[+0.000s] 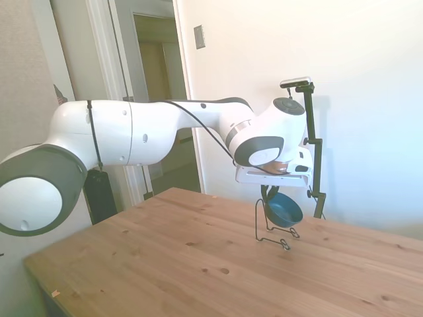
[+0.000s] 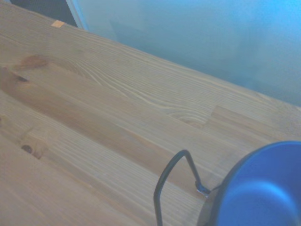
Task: Unload the bowl
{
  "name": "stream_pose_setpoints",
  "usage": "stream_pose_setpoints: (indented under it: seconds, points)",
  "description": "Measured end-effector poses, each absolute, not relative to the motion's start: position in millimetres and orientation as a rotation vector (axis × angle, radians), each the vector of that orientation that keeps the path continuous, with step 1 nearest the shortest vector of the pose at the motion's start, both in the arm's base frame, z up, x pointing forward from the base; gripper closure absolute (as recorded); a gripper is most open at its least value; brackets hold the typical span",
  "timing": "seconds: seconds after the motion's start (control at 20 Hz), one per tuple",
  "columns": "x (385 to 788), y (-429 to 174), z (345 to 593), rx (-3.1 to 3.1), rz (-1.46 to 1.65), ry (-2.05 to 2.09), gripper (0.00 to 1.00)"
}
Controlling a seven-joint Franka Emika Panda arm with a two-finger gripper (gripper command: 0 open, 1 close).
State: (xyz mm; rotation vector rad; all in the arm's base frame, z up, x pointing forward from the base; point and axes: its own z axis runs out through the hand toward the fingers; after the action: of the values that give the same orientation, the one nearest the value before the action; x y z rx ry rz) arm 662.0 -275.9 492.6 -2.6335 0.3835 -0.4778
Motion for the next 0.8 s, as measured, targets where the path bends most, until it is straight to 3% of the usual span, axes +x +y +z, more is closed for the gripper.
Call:
stream_pose_setpoints:
  seconds: [0.35, 0.8]
  points:
    - [607, -253, 502, -2.678, -0.521, 0.342, 1.00]
    - [526, -193, 460, -2.773, -0.480, 0.270, 1.00]
